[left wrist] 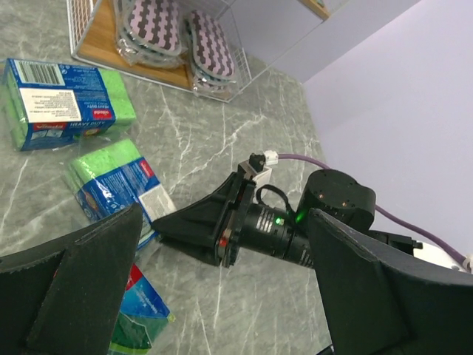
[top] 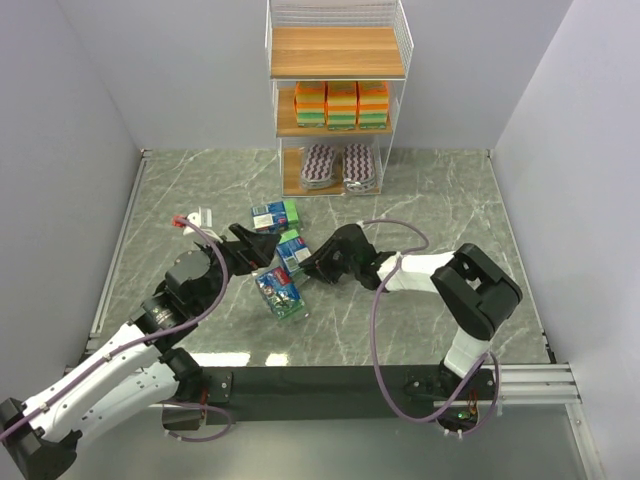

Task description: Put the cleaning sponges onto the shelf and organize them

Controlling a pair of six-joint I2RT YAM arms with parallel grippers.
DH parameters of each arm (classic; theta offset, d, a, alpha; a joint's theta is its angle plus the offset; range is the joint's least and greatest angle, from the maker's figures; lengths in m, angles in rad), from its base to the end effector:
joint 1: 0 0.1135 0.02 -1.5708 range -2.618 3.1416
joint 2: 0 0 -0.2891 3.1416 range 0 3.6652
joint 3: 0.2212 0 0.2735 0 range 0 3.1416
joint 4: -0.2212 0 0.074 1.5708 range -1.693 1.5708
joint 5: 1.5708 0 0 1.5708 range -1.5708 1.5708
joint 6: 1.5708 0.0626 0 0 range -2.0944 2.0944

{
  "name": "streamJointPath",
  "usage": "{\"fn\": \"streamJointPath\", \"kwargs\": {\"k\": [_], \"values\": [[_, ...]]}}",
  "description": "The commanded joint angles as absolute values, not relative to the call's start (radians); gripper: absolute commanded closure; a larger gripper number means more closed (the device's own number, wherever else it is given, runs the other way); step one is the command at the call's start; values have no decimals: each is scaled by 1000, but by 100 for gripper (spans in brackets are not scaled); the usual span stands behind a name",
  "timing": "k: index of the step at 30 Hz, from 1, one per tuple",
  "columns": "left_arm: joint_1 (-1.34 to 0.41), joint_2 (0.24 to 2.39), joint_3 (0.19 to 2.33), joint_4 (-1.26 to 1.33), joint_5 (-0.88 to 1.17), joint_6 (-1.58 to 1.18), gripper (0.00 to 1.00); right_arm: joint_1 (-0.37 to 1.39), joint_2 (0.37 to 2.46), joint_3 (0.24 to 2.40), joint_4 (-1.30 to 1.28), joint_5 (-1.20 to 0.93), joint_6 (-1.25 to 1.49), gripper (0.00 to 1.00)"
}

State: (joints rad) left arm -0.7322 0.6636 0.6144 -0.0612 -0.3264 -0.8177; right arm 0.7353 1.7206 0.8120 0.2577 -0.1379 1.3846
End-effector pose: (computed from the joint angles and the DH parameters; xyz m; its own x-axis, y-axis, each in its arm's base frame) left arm 0.1578 -0.1149 0.3237 -0.3451 -0.6190 -0.7055 0.2112 0.6812 -0.7010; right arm 0.2781 0.2631 0.1434 -0.8158 0.5746 -0.0654 0.3036 0.5218 0.7972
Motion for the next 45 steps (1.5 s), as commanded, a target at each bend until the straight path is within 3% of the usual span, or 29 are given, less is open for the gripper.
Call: {"fn": "streamJointPath", "kwargs": {"k": [1, 17, 18, 19, 35, 45], "values": [[-724, 649, 614, -72, -322, -828, 1, 693, 1726, 790, 337, -155, 1379, 70], [-719, 635, 595, -69, -319, -856, 1, 473, 1569, 879, -92, -259, 812, 84], [-719, 638, 598, -71, -321, -856, 0, 462, 1565, 877, -103, -262, 802, 87], [-719, 641, 600, -72, -319, -856, 0, 453, 1554, 870, -109, -267, 792, 100], [-718, 646, 647, -118, -371, -838, 1, 288, 1299, 897, 83, -630, 818, 100], [-715, 650, 649, -126, -371, -847, 1, 215, 1146, 1057, 186, -690, 952, 100]]}}
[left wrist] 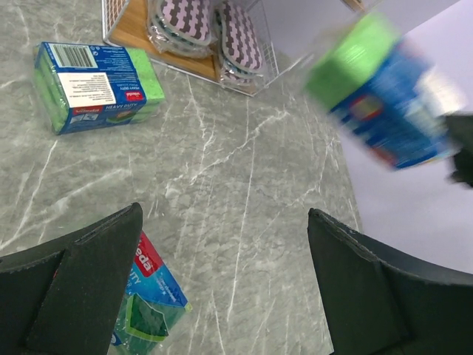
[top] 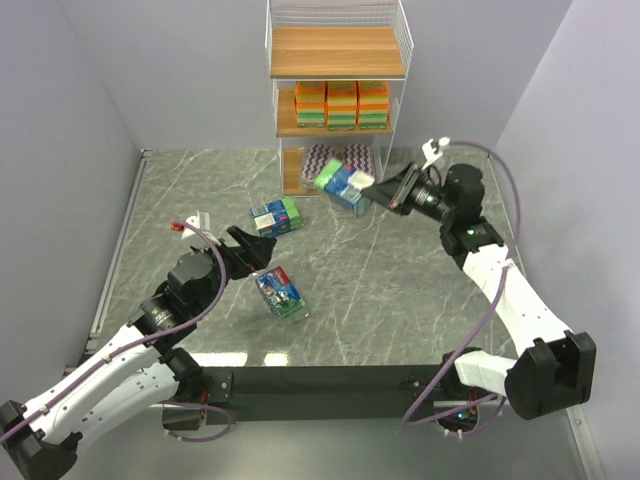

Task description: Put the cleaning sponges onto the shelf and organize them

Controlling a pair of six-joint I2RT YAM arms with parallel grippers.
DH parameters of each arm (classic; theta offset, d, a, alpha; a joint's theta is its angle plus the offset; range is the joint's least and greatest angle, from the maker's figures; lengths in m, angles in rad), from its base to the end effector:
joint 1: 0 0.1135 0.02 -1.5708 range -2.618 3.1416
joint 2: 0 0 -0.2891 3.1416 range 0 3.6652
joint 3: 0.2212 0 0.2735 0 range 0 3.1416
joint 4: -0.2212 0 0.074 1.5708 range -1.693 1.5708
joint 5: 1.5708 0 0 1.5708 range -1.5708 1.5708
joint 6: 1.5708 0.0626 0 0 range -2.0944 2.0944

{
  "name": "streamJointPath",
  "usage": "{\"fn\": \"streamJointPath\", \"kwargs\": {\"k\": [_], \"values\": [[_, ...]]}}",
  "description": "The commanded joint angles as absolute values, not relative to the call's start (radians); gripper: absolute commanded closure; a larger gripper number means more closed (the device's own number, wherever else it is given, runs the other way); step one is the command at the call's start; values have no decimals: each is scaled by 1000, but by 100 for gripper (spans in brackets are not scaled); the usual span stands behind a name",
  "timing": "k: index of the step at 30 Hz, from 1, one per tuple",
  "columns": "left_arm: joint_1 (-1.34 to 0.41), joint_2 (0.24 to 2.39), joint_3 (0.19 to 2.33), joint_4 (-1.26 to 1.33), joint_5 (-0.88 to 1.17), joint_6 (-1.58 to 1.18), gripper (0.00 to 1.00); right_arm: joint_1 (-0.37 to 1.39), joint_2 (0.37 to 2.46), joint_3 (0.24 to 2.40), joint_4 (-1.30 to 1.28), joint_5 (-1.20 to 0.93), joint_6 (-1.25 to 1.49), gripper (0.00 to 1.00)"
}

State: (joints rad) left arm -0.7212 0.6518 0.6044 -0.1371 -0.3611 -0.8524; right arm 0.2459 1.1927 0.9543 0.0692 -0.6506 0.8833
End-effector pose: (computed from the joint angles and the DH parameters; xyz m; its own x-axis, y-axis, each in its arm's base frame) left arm 0.1572 -0.1088 0.3118 -0.3594 -0.6219 -0.6958 0.1312 0.7046 -0.6974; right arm 0.2903 0.1119 0.3566 -0.7009 0.4581 -0.5467 -0.3642 0.4292 0.8265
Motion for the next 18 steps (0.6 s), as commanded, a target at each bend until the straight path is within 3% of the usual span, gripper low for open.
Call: {"fn": "streamJointPath", "kwargs": {"k": [1, 11, 18], "values": [[-715, 650, 652, -126, -368, -847, 0, 207, 1146, 1078, 195, -681, 962, 100], [-716, 617, 652, -147, -359, -874, 1, 181, 1236, 1305, 389, -356, 1146, 100], [-716, 574, 637, -175, -353, -896, 1, 190, 1445, 1520, 394, -183, 1218, 100]]}}
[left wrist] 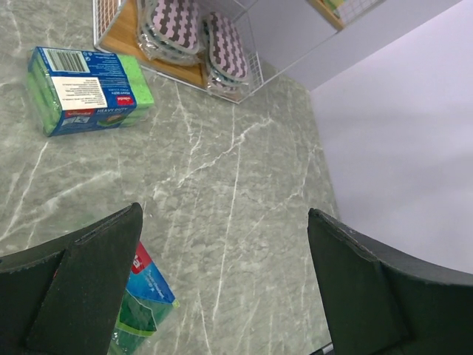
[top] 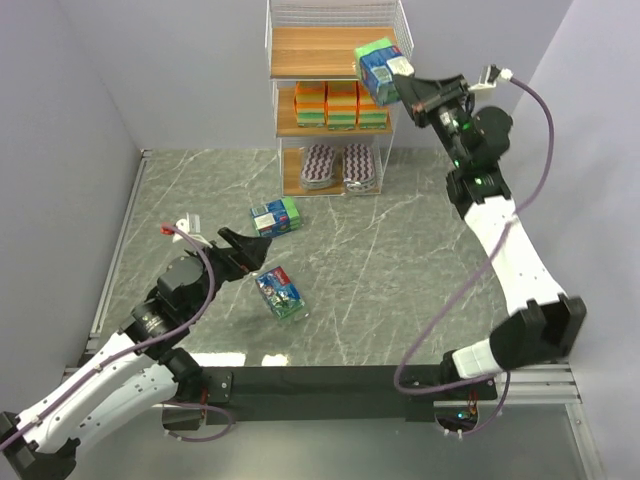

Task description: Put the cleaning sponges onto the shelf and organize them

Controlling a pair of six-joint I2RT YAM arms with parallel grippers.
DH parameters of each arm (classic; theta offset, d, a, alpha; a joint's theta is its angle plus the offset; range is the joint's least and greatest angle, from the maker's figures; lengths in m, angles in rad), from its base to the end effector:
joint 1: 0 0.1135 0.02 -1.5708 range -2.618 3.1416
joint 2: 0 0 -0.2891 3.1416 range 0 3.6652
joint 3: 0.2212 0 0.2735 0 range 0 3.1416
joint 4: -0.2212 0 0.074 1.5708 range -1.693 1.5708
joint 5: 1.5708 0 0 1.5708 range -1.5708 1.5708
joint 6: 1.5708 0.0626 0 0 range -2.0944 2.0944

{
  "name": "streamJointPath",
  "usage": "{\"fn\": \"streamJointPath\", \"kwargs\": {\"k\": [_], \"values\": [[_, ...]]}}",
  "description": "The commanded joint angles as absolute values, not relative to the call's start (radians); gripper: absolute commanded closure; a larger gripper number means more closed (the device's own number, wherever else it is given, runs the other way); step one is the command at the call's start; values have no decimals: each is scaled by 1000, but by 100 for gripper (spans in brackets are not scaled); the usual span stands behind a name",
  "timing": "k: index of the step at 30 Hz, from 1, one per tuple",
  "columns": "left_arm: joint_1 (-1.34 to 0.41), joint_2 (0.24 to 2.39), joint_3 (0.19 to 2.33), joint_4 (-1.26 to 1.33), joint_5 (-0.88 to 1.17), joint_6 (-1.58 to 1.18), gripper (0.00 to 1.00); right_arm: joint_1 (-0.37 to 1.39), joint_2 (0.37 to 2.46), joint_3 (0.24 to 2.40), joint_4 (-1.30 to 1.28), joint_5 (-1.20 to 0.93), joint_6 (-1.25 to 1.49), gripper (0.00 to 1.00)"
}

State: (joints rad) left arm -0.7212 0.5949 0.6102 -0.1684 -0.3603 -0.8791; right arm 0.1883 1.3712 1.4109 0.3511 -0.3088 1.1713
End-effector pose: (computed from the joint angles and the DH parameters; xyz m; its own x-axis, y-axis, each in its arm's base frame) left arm 0.1479 -0.1006 0.3194 -0.3474 -0.6542 -0.6718 0.1390 0.6726 -0.7269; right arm 0.3407 0.0843 0.5183 -0.2730 0.8414 -0.4663 -0.5215 0.2779 0.8068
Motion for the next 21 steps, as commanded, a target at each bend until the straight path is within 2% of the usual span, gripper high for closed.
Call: {"fn": "streamJointPath", "kwargs": {"k": [1, 9, 21], "values": [[-715, 569, 635, -182, -354, -902, 0, 195, 1465, 1540, 397, -163, 1218, 100], [-715, 526, 621, -201, -348, -919, 0, 233, 1652, 1753, 362, -69, 1187, 100], [-715, 485, 604, -230, -336, -942, 0, 290, 1796, 1927, 206, 124, 1170, 100]]}}
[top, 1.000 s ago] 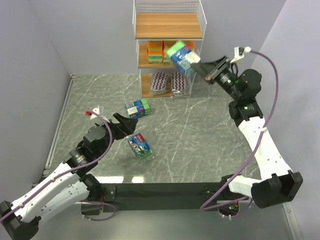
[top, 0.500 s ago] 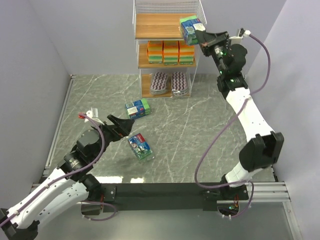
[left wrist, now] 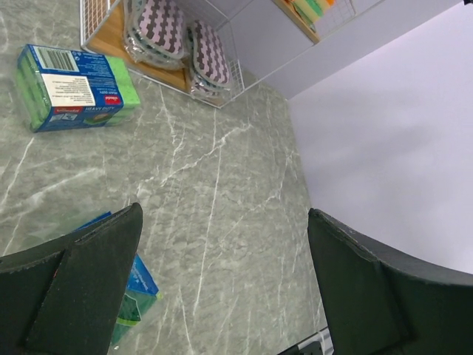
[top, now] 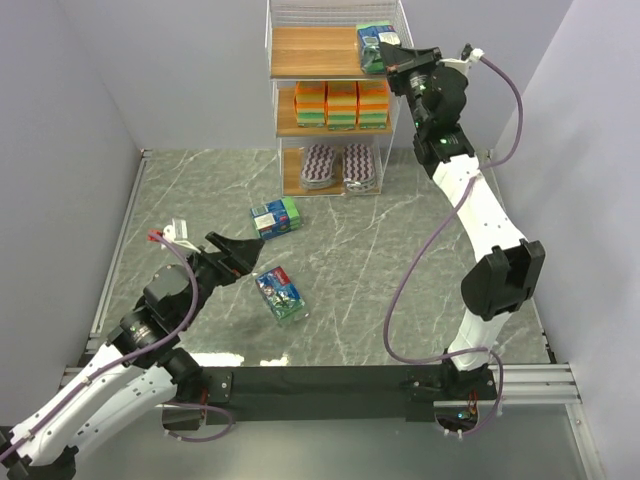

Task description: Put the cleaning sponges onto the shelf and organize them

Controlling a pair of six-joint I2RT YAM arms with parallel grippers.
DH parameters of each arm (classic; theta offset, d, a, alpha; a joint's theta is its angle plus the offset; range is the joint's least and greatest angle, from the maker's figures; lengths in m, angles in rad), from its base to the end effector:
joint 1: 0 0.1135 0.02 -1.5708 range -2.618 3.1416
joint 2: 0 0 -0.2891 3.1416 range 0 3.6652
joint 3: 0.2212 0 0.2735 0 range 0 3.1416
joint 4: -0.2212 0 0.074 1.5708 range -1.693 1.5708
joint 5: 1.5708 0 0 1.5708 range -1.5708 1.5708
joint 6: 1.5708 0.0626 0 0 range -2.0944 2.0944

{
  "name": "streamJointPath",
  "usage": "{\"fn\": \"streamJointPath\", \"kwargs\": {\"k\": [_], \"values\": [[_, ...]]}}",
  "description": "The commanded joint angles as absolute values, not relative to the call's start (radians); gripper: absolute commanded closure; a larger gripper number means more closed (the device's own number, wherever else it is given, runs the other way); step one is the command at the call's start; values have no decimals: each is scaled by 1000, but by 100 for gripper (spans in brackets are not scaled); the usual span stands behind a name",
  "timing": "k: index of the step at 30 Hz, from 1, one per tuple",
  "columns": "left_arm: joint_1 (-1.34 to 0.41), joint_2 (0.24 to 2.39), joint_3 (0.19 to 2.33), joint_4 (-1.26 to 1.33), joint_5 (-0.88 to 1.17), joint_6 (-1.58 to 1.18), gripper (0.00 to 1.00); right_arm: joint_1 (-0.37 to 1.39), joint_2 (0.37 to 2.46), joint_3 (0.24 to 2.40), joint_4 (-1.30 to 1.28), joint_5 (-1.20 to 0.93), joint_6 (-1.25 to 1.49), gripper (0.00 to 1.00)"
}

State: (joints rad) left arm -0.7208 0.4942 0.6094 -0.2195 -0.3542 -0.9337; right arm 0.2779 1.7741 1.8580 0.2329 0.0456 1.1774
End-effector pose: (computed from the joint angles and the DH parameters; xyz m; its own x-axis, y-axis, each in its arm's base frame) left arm 0.1313 -0.0864 0.3271 -0.3358 -0.7085 -0.6207 0.1512 0.6098 -0.7780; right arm 0.4518 0.1259 0.5213 -0.0998 0.9310 -0.3511 -0.3658 0.2939 0.8831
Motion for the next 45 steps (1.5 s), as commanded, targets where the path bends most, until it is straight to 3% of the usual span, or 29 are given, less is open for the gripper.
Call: {"fn": "streamJointPath", "kwargs": {"k": [1, 33, 37, 38, 40, 41, 45], "values": [[-715, 485, 606, -232, -337, -940, 1, 291, 1805, 1934, 198, 132, 1169, 100], [-715, 442, 606, -276, -348, -953, 1, 321, 1982, 2147, 94, 262, 1135, 98], [-715, 440, 607, -278, -348, -956, 1, 322, 2003, 2181, 90, 249, 1121, 86], [-715, 439, 607, -279, -348, -956, 0, 324, 1996, 2177, 106, 244, 1117, 74], [-715, 437, 606, -285, -351, -956, 1, 325, 1979, 2145, 135, 233, 1082, 66], [-715, 436, 604, -287, -353, -957, 1, 330, 1955, 2131, 161, 236, 1071, 57], [-715, 430, 597, -278, -354, -959, 0, 341, 1861, 2021, 247, 253, 1003, 36]]}}
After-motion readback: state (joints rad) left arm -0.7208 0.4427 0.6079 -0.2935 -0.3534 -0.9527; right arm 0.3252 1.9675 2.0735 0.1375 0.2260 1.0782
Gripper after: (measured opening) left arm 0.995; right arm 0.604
